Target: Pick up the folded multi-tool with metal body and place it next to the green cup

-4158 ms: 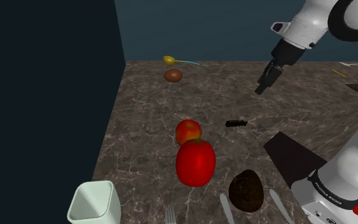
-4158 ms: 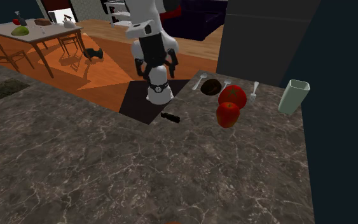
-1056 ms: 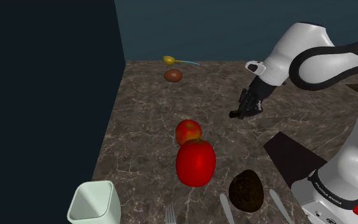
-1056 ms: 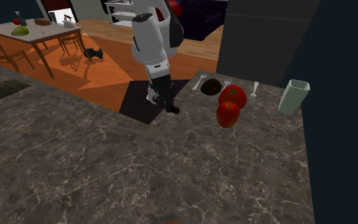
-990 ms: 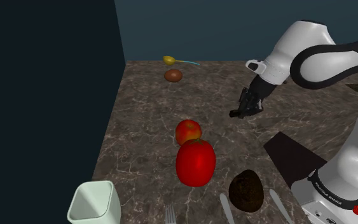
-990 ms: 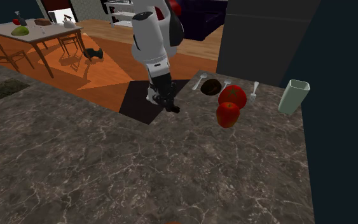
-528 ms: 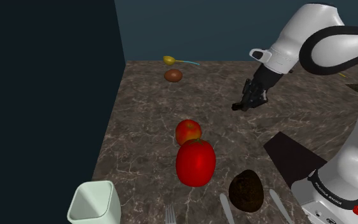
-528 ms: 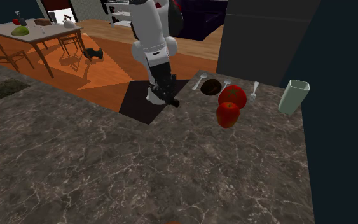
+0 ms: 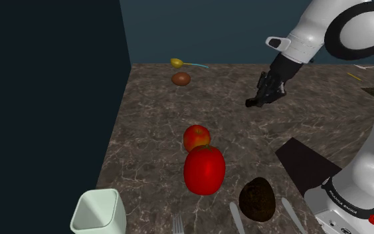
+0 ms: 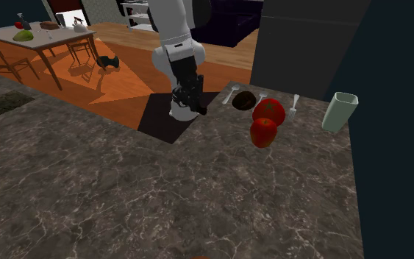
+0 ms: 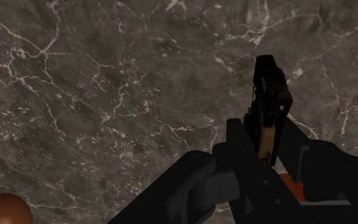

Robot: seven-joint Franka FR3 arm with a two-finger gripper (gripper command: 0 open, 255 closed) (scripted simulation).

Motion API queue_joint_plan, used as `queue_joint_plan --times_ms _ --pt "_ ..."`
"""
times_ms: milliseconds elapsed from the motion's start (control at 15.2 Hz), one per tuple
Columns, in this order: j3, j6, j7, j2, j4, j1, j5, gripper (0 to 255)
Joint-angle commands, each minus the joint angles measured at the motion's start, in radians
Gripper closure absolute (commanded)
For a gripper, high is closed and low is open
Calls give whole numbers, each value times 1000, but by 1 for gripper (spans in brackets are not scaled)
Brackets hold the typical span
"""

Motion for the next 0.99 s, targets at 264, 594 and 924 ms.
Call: queue_joint_plan --times_ms 264,594,924 --pt "16 -90 17 -24 67 1 3 255" --pt "25 -160 28 -33 129 3 6 255" --pt "55 -205 60 -39 171 16 20 255"
